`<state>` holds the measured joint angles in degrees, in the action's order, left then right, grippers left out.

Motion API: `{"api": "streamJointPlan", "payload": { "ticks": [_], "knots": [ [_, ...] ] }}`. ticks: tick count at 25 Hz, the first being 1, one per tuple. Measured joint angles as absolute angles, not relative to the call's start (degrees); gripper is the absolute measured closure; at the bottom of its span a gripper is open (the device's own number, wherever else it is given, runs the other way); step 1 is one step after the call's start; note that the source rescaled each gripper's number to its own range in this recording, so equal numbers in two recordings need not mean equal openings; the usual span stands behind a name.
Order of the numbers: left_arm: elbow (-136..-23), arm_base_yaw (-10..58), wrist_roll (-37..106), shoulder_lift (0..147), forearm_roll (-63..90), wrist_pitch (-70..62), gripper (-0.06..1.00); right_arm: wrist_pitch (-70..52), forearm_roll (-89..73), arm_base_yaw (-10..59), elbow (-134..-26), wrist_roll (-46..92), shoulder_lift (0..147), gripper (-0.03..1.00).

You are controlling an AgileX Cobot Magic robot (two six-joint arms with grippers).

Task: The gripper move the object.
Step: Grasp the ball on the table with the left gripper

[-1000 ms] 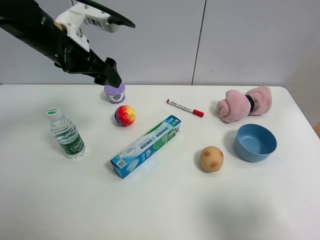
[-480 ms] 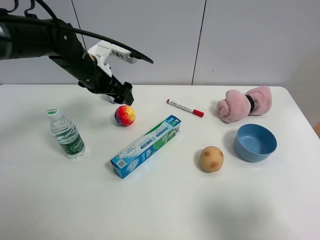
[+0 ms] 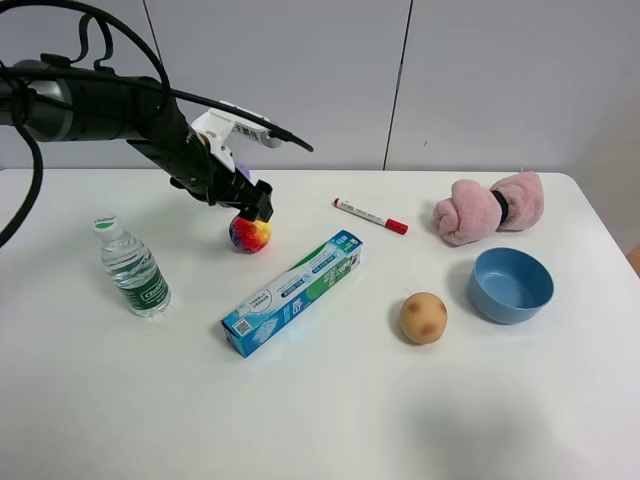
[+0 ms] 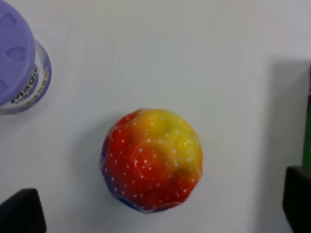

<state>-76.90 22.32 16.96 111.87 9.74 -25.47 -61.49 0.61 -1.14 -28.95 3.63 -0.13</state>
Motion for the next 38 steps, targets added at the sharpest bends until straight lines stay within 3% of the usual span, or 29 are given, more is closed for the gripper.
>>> {"api": "streamJointPlan", "payload": {
  "ticks": [38],
  "knots": [
    [-76.94,23.33,16.78,123.60,10.48,-14.47,-0.06,-61.49,0.61,-1.14,-28.95,3.63,-0.13,-0.03]
  ]
}}
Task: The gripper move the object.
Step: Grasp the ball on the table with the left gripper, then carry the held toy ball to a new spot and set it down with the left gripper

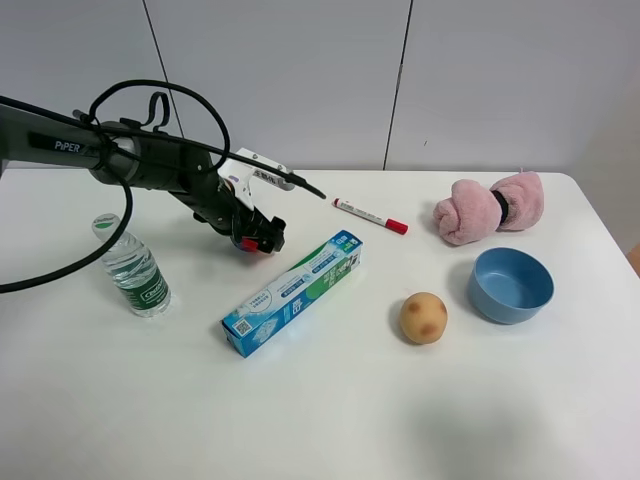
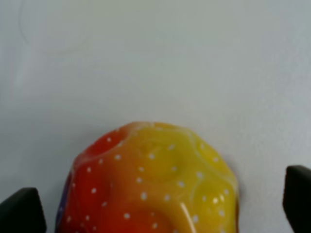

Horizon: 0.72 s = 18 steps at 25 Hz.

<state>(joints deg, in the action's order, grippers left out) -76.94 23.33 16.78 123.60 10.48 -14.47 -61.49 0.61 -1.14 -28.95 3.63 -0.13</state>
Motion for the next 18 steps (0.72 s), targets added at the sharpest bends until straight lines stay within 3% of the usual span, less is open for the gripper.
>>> {"api": "streamJointPlan", "payload": {
  "ticks": [6,8,9,11,13,14,18],
  "knots": [
    [-76.94,23.33,16.97,123.60,10.48,-14.06,-0.06,-61.49,0.61,-1.14,-28.95,3.63,-0.13,-0.03],
    [-76.94,23.33,16.97,123.60,10.48,-14.01,0.00,-61.49,0.61,-1.14,-28.95,3.63,-0.13,-0.03],
    [-76.94,23.33,16.97,123.60,10.48,-14.01,0.11,-61.49,0.61,-1.14,-28.95,3.63,-0.13,-0.03],
    [-76.94,23.33,16.98,123.60,10.48,-14.01,0.44,-61.49,0.61,-1.14,-28.95,3.63,-0.13,-0.03],
    [-76.94,23.33,17.04,123.60,10.48,-13.95,0.90,-61.49,0.61,-1.14,-28.95,3.63,-0.13,-0.03],
    [-76.94,23.33,17.05,123.60,10.48,-13.88,0.94,-61.49,0.61,-1.14,-28.95,3.63,-0.13,-0.03],
    [-76.94,23.33,17.17,123.60,10.44,-13.88,0.94,-61.49,0.61,-1.14,-28.95,3.63,-0.13,-0.03]
  ]
}}
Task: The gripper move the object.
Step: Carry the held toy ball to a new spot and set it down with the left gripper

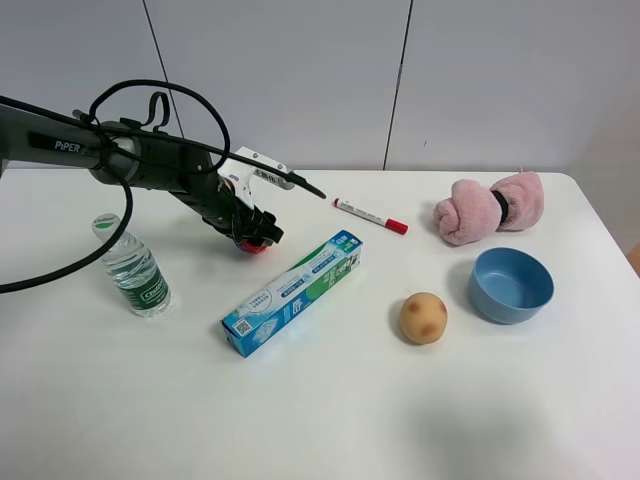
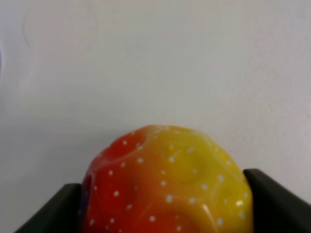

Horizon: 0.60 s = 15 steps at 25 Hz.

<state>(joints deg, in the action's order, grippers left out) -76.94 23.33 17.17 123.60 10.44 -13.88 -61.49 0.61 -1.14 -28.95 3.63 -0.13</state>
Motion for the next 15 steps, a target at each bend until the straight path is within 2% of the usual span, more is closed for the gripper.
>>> {"api": "streamJointPlan", "payload": {
  "ticks": [10,15],
  "knots": [
    [-76.94,24.22,17.17,114.95,10.00,-19.06,0.94,-61.49,0.61,-1.14,-28.95,3.63,-0.13,-0.03],
    [-76.94,28.29,17.17,106.11,7.64,-22.12,0.94,-61.49,0.61,-1.14,-28.95,3.63,-0.13,-0.03]
  ]
}}
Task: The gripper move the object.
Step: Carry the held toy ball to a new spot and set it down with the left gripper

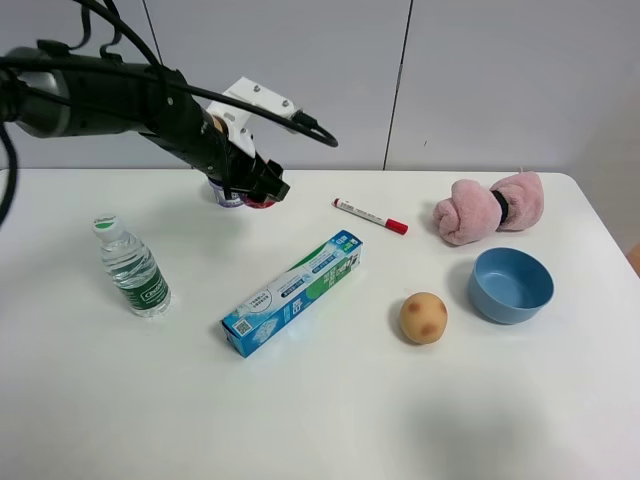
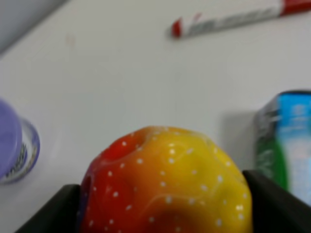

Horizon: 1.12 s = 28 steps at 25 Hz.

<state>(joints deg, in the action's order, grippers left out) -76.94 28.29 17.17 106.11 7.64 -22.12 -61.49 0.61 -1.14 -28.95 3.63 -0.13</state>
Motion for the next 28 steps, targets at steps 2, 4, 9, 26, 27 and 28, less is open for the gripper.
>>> {"api": "streamJointPlan", "payload": {
  "ticks": [2,4,9,26,27,28],
  "knots": [
    [-76.94,30.70,17.17,102.85,7.22,-23.00,0.94,-61.49,0.61,-1.14,-28.95,3.63,-0.13,-0.03],
    [-76.94,33.76,17.17,100.74,7.11,-23.45,0.94,-61.49,0.61,-1.14,-28.95,3.63,-0.13,-0.03],
    [-76.94,42.01,17.17,99.22,6.98,-25.79,0.94,-61.49,0.61,-1.14,-28.95,3.63,-0.13,-0.03],
    [-76.89,53.22,17.17,109.38,5.61,-32.84,0.94,-61.49,0.61,-1.14,-28.95,3.63,-0.13,-0.03],
    [-76.89,53.22,17.17,110.00,5.61,-32.51,0.94,-61.49,0.61,-1.14,-28.95,3.63,-0.13,-0.03],
    [-76.89,53.22,17.17,110.53,5.61,-32.44,0.94,-61.49,0.61,-1.14,-28.95,3.63,-0.13,-0.03]
  ]
}}
